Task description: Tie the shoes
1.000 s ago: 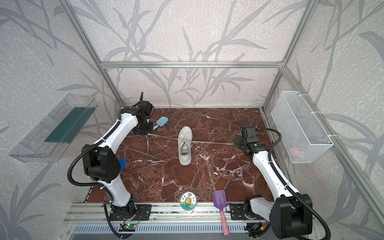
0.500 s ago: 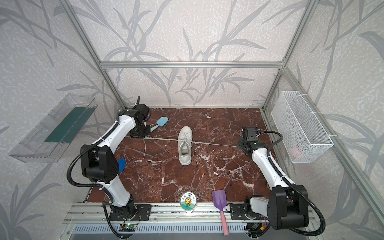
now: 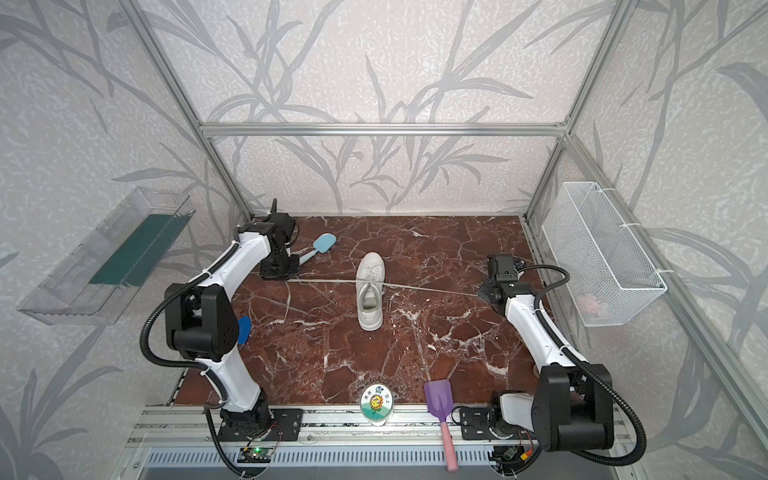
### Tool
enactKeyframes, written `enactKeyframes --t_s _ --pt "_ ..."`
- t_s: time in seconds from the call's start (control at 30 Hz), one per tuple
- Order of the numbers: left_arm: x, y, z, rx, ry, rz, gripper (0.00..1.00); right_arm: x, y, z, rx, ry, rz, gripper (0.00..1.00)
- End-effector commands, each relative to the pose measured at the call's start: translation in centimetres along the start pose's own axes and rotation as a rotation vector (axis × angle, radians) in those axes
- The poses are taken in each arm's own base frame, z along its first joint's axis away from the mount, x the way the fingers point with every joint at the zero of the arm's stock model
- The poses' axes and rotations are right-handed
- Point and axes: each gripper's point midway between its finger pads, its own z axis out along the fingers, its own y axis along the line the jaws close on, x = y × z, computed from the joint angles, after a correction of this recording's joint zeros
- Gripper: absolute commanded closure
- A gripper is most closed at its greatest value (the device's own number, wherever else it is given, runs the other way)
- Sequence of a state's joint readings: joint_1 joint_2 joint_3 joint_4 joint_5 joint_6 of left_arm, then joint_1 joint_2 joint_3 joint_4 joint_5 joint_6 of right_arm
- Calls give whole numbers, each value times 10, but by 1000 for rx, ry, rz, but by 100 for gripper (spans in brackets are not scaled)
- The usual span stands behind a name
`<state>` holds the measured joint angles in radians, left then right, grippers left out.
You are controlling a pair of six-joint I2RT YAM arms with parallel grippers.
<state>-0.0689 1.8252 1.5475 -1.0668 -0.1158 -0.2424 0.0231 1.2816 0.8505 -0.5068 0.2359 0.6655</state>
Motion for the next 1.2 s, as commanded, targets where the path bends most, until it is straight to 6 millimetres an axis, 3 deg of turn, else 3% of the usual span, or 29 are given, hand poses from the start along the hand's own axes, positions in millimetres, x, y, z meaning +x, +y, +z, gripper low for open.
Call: enactKeyframes --t_s 0.0,0.13,0.2,0.33,0.53,0.9,1.17 --pt "5 8 7 -26 30 -5 100 3 -22 4 92 -1 8 100" --pt "9 2 10 6 32 -18 100 3 -18 6 81 7 3 100" --pt "13 -4 12 35 38 -23 100 3 -8 6 29 24 -12 100" --pt "22 -21 15 78 45 -12 100 2 32 4 -157 74 -59 100" --pt "36 -45 26 131 70 -11 99 -6 69 -1 -282 87 -97 100" --pt "33 -43 22 142 54 -22 52 -7 118 -7 -381 118 -253 100" --pt "28 -32 16 155 36 -50 41 -17 110 6 -280 93 -260 100"
